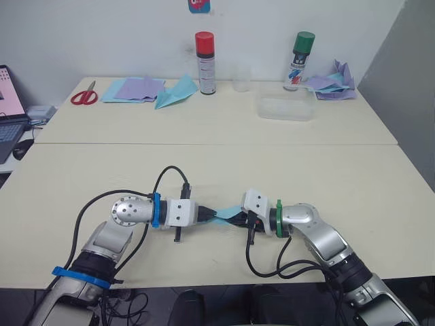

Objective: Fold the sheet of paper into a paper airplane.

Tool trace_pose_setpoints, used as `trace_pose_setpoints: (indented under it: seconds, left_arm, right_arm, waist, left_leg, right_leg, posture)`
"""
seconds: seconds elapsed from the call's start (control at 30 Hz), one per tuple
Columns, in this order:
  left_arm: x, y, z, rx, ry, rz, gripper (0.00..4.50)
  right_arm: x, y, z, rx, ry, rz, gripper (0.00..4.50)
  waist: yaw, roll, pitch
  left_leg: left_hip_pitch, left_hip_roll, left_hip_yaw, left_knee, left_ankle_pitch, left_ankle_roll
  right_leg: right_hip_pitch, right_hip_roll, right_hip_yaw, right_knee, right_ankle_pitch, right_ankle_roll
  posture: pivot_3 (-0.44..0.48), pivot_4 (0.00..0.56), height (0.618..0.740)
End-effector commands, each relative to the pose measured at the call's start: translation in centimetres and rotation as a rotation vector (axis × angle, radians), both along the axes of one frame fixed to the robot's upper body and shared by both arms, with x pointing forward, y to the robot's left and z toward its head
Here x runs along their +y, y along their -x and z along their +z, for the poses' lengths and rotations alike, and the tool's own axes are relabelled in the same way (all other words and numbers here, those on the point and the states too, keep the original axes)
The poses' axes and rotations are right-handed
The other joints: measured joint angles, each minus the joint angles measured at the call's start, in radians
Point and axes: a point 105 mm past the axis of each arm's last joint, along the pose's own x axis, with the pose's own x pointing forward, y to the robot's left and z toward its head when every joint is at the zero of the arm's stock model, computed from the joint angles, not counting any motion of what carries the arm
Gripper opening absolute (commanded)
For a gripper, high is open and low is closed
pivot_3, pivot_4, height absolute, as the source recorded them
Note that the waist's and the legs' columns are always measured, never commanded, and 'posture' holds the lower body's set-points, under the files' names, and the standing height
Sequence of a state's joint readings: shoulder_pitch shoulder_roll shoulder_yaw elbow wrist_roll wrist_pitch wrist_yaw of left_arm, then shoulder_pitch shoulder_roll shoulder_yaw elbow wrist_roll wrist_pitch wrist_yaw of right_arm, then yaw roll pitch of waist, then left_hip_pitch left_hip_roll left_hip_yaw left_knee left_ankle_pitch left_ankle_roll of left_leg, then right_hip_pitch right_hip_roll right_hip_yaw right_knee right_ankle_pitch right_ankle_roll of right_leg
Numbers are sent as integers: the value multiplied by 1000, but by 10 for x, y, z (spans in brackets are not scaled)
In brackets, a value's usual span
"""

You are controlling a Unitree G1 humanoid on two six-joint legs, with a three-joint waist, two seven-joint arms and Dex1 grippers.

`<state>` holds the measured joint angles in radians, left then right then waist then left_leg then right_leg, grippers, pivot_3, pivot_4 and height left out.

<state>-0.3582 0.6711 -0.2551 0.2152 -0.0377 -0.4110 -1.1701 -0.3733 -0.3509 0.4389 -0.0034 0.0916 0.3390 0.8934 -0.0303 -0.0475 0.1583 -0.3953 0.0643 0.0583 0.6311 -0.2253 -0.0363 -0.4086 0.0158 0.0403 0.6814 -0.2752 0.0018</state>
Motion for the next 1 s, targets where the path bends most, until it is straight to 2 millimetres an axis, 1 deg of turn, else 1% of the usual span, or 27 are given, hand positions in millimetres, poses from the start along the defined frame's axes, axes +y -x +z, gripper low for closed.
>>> trace_pose_setpoints:
  seconds: [0.03, 0.23, 0.43, 0.57, 0.67, 0.8, 1.0]
  left_arm:
    - [12, 4, -19, 62, -101, -5, 30]
    - [15, 1, -22, 72, -131, 10, 30]
    - [18, 0, -19, 87, -144, 18, 30]
    - [19, 3, -23, 113, -168, 11, 30]
    - [20, 7, -28, 144, -187, 6, 30]
    - [22, 10, -38, 178, -227, 17, 30]
    - [22, 8, -44, 196, -260, 28, 30]
  right_arm:
    - [-9, 3, -17, 50, 64, -17, 0]
    - [-9, 5, -18, 54, 66, -12, 0]
    - [-9, 7, -20, 61, 70, -7, 0]
    - [-8, 8, -21, 62, 69, -3, 0]
    - [-8, 7, -18, 61, 56, -3, 0]
    - [-11, 14, -3, 87, 22, 37, 0]
    - [-32, 22, 28, 134, 26, 105, 0]
  waist:
    - [-2, 0, -1]
    - [-2, 1, -2]
    - [-3, 1, -4]
    - [-5, 1, -5]
    - [-6, 2, -5]
    - [-5, 2, -5]
    - [-5, 2, -5]
  left_leg:
    - [0, 0, 0, 0, 0, 0]
    - [1, 0, 0, 0, 0, 0]
    - [1, 1, 0, -1, 0, 0]
    - [2, 2, 0, -1, 0, 0]
    - [3, 2, 0, -2, 0, 0]
    - [3, 2, 0, -2, 0, 0]
    - [3, 2, 0, -1, 0, 0]
  right_leg:
    - [0, 0, 0, 0, 0, 0]
    - [0, 0, 0, 0, 0, 0]
    - [0, 0, 0, 0, 0, 0]
    - [0, 1, 0, 1, 0, 0]
    - [0, 1, 1, 1, 0, 0]
    - [1, 1, 1, 1, 0, 0]
    - [1, 1, 1, 0, 0, 0]
  posture:
    - [0, 150, 740]
    - [0, 150, 740]
    - [0, 150, 740]
    - [0, 150, 740]
    - [0, 150, 740]
    - [0, 150, 740]
    - [0, 150, 740]
